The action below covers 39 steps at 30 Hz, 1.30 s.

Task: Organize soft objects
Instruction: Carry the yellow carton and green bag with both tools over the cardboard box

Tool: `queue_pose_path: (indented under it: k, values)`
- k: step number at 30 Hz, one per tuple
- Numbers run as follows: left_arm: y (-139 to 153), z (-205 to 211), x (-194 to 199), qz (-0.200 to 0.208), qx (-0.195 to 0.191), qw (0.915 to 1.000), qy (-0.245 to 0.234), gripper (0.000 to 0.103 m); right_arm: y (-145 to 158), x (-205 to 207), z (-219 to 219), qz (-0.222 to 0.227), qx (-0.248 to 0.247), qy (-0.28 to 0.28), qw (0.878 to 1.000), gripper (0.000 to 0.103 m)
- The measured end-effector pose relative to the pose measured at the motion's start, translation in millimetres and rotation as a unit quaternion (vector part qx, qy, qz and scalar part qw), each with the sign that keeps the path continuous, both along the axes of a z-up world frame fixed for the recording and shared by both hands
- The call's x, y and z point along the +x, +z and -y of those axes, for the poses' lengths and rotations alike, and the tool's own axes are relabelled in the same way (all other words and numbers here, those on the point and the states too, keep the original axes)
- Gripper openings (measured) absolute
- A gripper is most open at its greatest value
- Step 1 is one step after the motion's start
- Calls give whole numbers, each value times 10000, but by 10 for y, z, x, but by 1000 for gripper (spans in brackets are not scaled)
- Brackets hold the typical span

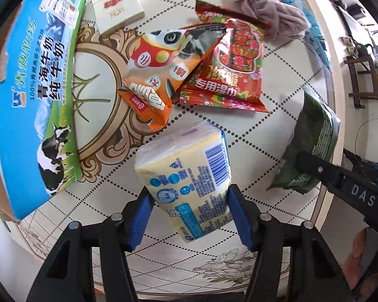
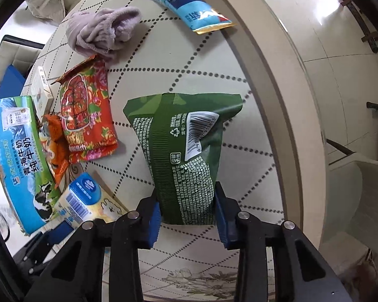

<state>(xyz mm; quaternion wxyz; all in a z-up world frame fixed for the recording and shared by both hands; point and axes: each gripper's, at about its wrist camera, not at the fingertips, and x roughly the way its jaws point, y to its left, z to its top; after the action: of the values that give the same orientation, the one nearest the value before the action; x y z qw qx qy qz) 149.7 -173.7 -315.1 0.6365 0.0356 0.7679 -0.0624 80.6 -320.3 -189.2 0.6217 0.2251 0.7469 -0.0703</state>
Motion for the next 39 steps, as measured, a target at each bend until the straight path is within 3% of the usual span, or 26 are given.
queue_pose_path:
  k: [6, 11, 14, 20, 25, 30, 35, 39]
  values:
    - [689, 172, -164, 213, -219, 9994, -130, 45, 319, -274, -60, 221, 75, 95, 9997, 37]
    - [1417, -28, -262, 587, -494, 9970, -132, 43, 776, -376, -263, 637, 92, 379, 9972, 37]
    - [1453, -108, -257, 564, -517, 9970, -109, 42, 834, -338, -378, 687, -61, 516, 9963, 37]
    - [765, -231, -47, -82, -425, 9990, 70, 45, 629, -229, -269, 421, -286, 593, 9969, 37]
    - [826, -283, 5, -311, -441, 9981, 291, 68, 441, -155, -258, 247, -447, 499, 9975, 37]
    - [903, -246, -39, -323, -46, 9994, 148, 69, 289, -123, -254, 145, -538, 495, 9972, 37]
    - [1333, -335, -387, 97, 74, 9999, -91, 64, 363, -211, -207, 199, -531, 573, 9967, 37]
    - [2103, -592, -790, 470, -200, 9986, -134, 64, 588, -227, -267, 384, -293, 696, 9964, 37]
